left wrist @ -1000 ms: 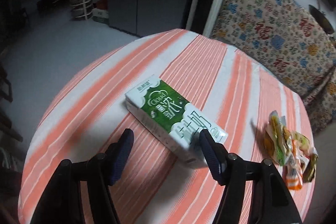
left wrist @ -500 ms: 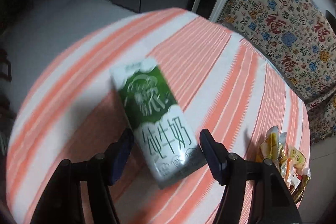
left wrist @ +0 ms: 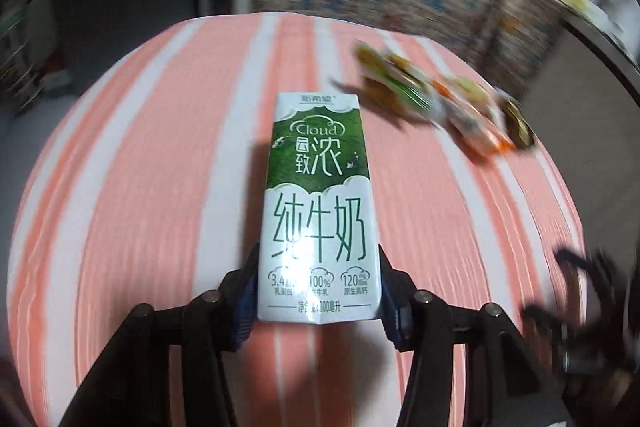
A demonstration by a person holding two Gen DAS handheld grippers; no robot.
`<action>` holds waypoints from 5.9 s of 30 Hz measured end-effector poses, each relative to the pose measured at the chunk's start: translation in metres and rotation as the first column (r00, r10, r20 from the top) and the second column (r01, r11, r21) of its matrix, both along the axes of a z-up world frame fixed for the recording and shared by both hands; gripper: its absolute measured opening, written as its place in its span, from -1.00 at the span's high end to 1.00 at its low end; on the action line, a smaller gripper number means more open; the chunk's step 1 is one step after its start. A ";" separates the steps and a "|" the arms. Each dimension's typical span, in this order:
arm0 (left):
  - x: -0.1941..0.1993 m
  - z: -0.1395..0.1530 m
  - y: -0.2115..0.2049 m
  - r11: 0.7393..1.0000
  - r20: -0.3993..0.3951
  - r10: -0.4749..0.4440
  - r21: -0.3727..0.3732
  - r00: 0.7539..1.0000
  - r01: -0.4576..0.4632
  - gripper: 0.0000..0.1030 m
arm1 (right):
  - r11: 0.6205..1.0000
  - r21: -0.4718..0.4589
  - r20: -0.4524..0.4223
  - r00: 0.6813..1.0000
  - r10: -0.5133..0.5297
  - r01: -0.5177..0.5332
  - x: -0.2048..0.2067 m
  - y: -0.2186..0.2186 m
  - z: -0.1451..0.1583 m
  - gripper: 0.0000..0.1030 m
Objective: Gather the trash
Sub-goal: 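Hold the milk carton with the left tool while the right tool grasps the gold foil wrapper, then carry the milk carton and gold wrapper over the blue wastebasket and open both tools, then swing both open tools back over the table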
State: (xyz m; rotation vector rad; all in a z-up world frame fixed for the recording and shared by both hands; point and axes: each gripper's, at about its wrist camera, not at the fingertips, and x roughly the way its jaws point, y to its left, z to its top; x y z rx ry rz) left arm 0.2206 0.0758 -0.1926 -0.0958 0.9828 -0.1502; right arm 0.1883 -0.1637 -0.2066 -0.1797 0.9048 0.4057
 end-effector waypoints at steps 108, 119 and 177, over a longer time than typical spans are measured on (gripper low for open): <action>-0.009 0.053 -0.308 0.849 0.057 -0.513 -0.117 0.857 0.516 0.07 | 0.846 0.160 -0.148 0.860 -0.488 0.508 -0.017 -0.282 0.063 0.14; 0.011 0.001 -0.441 0.792 -0.023 -0.600 -0.158 0.800 0.590 0.06 | 0.724 0.173 -0.238 0.742 -0.627 0.668 -0.027 -0.384 0.020 0.14; -0.040 -0.001 -0.117 0.982 0.091 0.003 0.190 0.996 -0.020 -0.28 | 0.967 0.138 0.034 0.974 -0.222 0.216 -0.003 -0.103 0.051 -0.78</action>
